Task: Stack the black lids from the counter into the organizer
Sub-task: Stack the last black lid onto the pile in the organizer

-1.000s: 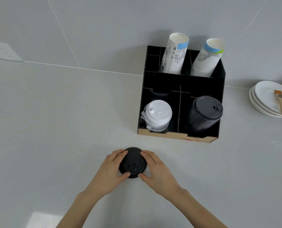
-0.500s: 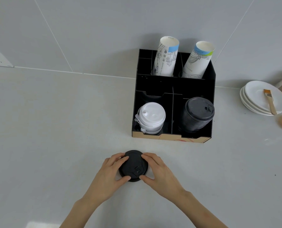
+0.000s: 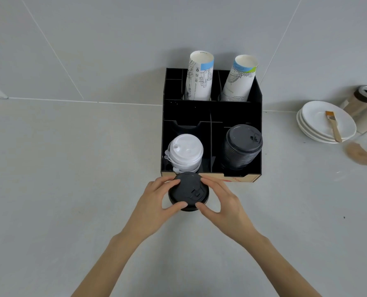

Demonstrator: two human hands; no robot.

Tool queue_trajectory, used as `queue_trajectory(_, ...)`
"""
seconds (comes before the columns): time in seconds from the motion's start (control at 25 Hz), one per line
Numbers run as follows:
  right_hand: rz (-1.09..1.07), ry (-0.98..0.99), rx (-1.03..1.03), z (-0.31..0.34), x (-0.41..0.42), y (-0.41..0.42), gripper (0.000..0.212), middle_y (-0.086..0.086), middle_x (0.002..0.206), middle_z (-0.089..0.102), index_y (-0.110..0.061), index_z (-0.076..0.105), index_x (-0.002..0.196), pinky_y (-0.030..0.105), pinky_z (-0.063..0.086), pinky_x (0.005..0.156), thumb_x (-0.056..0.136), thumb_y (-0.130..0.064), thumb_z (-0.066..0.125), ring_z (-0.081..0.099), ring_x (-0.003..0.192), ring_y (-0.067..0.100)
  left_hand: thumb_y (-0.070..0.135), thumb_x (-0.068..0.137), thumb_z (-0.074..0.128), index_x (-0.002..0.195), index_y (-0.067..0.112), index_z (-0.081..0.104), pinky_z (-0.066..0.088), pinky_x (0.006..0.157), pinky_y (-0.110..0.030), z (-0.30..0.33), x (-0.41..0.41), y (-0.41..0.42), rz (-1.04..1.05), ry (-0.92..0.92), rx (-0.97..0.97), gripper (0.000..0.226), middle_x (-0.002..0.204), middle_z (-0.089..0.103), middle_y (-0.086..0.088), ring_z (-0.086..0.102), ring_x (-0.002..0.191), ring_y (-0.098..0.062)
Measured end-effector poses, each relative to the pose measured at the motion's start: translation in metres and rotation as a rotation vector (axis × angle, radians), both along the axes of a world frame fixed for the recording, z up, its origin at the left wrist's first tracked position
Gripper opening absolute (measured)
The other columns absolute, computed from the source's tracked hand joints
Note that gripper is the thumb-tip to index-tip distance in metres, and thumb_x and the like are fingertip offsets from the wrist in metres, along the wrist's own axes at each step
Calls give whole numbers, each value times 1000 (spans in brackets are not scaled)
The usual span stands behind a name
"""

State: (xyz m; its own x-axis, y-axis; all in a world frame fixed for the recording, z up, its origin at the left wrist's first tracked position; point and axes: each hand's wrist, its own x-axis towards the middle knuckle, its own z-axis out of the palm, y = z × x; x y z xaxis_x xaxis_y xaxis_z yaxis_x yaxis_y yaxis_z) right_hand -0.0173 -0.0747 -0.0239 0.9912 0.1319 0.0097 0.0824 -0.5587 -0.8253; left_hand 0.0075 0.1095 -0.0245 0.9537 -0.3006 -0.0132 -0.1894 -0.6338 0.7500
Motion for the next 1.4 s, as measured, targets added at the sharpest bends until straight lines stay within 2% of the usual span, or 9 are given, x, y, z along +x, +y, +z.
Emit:
queue_trajectory(0.12,-44,-28,12,9,3,-13,54,-15,125,43,-20,43,125,-3,24,93,77,-22,67,41,117,-1,37,73,66,120,27,48,22,87,2,11,9,-15,-8,-16,-30,51,120,39,20,35,112,-2)
queue_trajectory(0.24,-83,-68,-14,16,9,-27,55,-13,126,43,-18,44,125,1,27,96,76,-21,67,41,118,5,36,73,67,119,27,49,20,85,8,22,20,-32,-37,-29,-49,50,120,41,15,36,113,-3)
queue_trajectory(0.36,-103,-118,-49,27,17,-43,54,-10,127,42,-15,44,125,-2,25,93,77,-18,66,39,120,9,34,73,67,119,24,50,24,86,3,32,32,-52,-71,-72,-49,50,123,44,6,37,113,-5)
queue_trajectory(0.48,-129,-172,-92,38,26,-59,53,0,132,46,-11,44,126,12,29,102,78,-16,66,40,122,10,32,73,68,119,22,49,27,84,-1,42,45,-72,-78,-91,-64,50,124,46,1,37,111,-6)
queue_trajectory(0.6,-153,-239,-136,47,38,-76,52,6,131,49,-7,46,124,-1,23,97,77,-13,66,42,117,7,32,73,68,118,20,50,29,85,-7,50,58,-90,-84,-118,-73,50,122,46,0,38,110,-8)
queue_trajectory(0.72,-162,-257,-171,51,51,-92,50,8,131,49,-6,46,124,-4,21,95,78,-12,66,43,115,8,33,74,68,118,18,49,32,89,-18,55,70,-108,-87,-157,-36,50,122,46,-2,42,112,-14)
queue_trajectory(0.84,-173,-256,-198,50,62,-106,51,7,132,49,-8,44,125,-6,21,93,79,-13,64,45,115,10,33,74,67,117,18,49,34,87,-22,55,79,-124,-71,-184,-23,49,122,46,-3,42,112,-18)
queue_trajectory(1.08,-157,-199,-203,38,77,-122,54,8,136,45,-9,39,129,7,23,95,81,-14,61,44,122,18,38,74,66,116,17,48,42,84,-33,44,87,-151,8,-216,66,50,122,47,-6,42,110,-22)
queue_trajectory(1.4,-107,-123,-208,28,88,-127,53,7,142,37,-8,37,131,14,23,101,82,-14,59,36,129,20,42,74,64,123,17,43,44,86,-39,29,93,-163,49,-228,157,58,125,45,-10,43,108,-25)
